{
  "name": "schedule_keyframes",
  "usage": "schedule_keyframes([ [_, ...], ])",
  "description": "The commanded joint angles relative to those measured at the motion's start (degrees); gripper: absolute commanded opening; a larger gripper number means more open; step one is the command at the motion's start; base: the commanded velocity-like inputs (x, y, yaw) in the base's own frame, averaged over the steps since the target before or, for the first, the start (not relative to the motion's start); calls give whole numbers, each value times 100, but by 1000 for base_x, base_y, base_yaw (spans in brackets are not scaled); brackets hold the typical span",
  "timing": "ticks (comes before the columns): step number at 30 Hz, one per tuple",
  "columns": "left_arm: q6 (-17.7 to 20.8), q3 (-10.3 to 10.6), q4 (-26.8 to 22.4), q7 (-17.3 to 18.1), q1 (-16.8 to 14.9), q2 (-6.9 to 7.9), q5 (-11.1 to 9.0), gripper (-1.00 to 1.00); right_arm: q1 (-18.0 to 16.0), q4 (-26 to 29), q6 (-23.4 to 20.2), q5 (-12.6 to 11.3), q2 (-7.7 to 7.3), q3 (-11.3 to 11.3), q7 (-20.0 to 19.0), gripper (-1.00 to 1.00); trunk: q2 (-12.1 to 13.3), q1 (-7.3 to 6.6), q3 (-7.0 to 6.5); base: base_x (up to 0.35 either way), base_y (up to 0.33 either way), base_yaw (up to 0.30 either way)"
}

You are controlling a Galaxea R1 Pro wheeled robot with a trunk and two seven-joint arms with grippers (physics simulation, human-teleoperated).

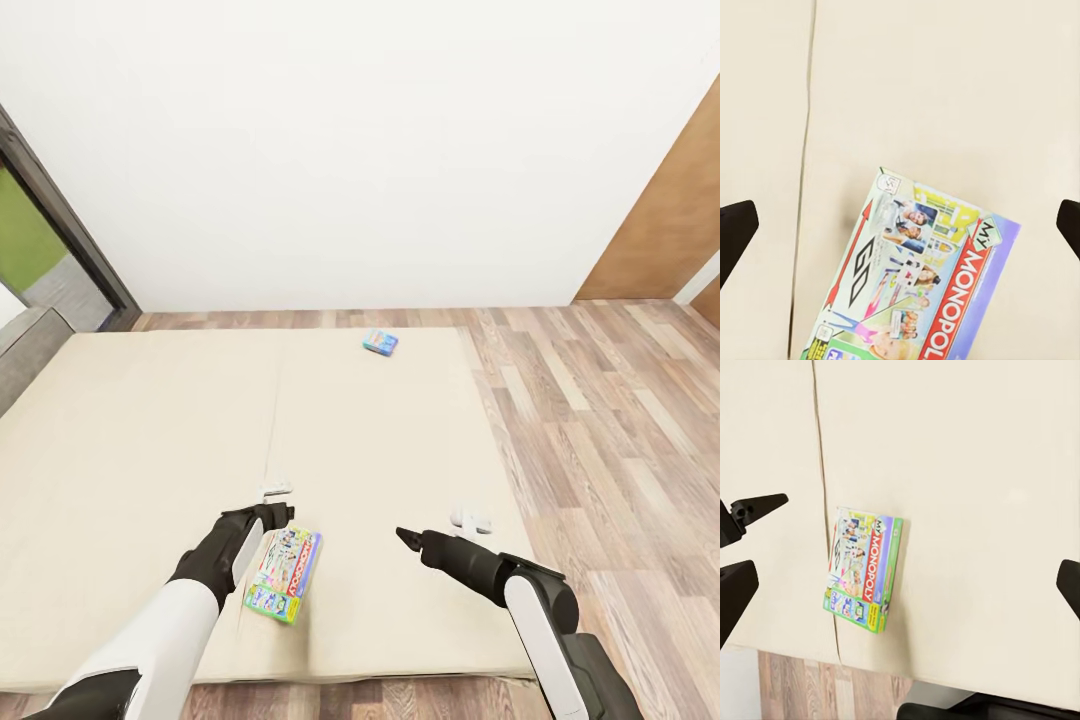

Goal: Put all the toys in the child's room - the three board games (two on the bed and one on the table), the two jigsaw puzzles on the table, and the tennis ball on the table - inside the toy box on the table in the child's room.

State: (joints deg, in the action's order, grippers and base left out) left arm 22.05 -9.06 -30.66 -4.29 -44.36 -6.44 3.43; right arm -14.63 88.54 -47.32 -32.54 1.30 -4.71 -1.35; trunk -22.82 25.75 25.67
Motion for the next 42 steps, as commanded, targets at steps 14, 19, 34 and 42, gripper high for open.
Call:
schedule_keyframes([
  [14, 19, -43, -11, 24, -2, -12, 3, 100, 0, 20, -23, -6, 8, 3, -3, 100, -10, 3, 9, 0, 0, 0],
  [19, 52, -43, -72, 18, -22, -9, -11, 100, -3, 41, -23, -7, 10, 4, 14, 100, -10, 3, 9, 0, 0, 0],
  [34, 44, -36, -346, 16, -517, -195, 29, 100, -2, 17, -12, 12, 48, 8, 27, 100, -10, 3, 40, 0, 0, 0],
  [42, 29, -30, -345, 16, -529, -260, 34, 100, 0, 10, -12, 10, 71, 8, 29, 100, -10, 3, 111, 0, 0, 0],
])
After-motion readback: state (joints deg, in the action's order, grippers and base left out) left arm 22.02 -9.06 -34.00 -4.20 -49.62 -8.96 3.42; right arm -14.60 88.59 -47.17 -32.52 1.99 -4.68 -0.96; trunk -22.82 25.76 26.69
